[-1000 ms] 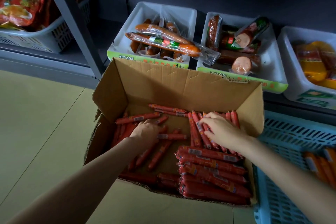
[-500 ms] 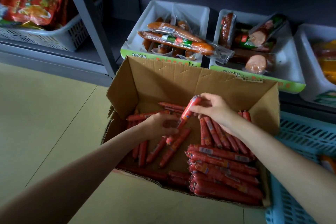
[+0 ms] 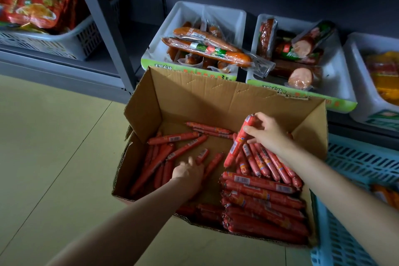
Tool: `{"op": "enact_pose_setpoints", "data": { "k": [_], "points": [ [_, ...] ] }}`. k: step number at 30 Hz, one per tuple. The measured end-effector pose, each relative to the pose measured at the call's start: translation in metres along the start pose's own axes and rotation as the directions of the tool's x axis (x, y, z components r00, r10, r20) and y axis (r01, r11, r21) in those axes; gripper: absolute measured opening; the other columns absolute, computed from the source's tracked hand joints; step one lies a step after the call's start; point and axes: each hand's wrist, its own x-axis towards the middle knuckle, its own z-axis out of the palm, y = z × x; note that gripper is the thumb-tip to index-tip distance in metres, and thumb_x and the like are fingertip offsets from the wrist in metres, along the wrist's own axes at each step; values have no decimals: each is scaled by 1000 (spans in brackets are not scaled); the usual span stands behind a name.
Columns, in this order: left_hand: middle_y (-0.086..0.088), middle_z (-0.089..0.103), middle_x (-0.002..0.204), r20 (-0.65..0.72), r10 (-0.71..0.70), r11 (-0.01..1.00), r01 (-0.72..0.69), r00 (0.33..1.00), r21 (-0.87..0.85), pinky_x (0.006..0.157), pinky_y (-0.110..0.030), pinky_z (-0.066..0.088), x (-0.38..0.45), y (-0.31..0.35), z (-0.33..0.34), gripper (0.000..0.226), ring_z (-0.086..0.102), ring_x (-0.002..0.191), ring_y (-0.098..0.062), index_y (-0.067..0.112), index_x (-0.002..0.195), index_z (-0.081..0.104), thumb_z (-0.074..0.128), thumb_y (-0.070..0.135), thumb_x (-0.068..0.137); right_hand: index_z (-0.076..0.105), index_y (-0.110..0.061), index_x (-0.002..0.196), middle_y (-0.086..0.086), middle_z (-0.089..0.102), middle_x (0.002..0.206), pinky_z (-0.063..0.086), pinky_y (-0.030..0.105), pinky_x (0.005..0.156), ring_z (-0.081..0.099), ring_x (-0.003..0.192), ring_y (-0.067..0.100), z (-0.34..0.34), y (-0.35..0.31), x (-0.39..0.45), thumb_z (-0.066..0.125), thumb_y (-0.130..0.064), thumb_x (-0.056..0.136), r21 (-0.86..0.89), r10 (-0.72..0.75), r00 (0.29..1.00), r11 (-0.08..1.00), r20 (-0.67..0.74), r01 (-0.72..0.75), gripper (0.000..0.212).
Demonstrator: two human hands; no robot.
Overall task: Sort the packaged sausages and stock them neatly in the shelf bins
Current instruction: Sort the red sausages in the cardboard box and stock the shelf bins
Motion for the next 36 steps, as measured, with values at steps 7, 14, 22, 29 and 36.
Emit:
{"op": "enact_pose_setpoints", "data": {
  "k": [7, 14, 22, 29, 36],
  "points": [
    [-17, 37, 139, 38, -75, 992, 78, 996, -95, 101, -35, 40, -2, -16, -6, 58, 46, 126, -30, 15, 138, 37, 57, 39, 89, 51, -14, 93, 6, 56, 84, 56, 29, 62, 61, 55, 17, 31, 6, 8, 60, 1, 87, -9, 121, 988, 993, 101, -121, 18],
    [-6, 41, 138, -304, -23, 990, -21, 952, -139, 104, -36, 38, -4, -71, -25, 47, 40, 127, -28, 22, 137, 41, 48, 32, 91, 52, -10, 128, 15, 51, 134, 42, 27, 94, 50, 123, 27, 95, 11, 13, 57, -10, 89, -594, 137, 948, 802, 286, 63, 40],
    [-12, 57, 126, -110, -217, 966, 198, 970, -165, 91, -36, 46, 0, -95, -16, 36, 55, 117, -31, 10, 124, 53, 53, 29, 92, 44, -19, 138, -3, 37, 144, 40, 37, 102, 41, 130, 22, 118, 2, 27, 51, -4, 91, -594, -171, 909, 709, 379, 381, 50],
    [-13, 61, 119, -126, -215, 954, 180, 969, -240, 86, -36, 46, -3, -107, -15, 35, 58, 110, -34, 12, 118, 55, 51, 33, 90, 47, -14, 136, 9, 24, 153, 20, 42, 114, 16, 143, 33, 138, -9, 28, 37, 0, 95, -708, -76, 835, 491, 546, 507, 45],
    [-13, 59, 122, -241, -181, 960, 118, 953, -254, 87, -35, 45, -1, -105, -19, 38, 58, 111, -33, 11, 126, 50, 42, 32, 95, 51, -11, 116, 4, 47, 127, 36, 35, 97, 37, 119, 24, 104, -16, 25, 52, -14, 92, -705, -265, 830, 438, 491, 557, 24]
  ]
}}
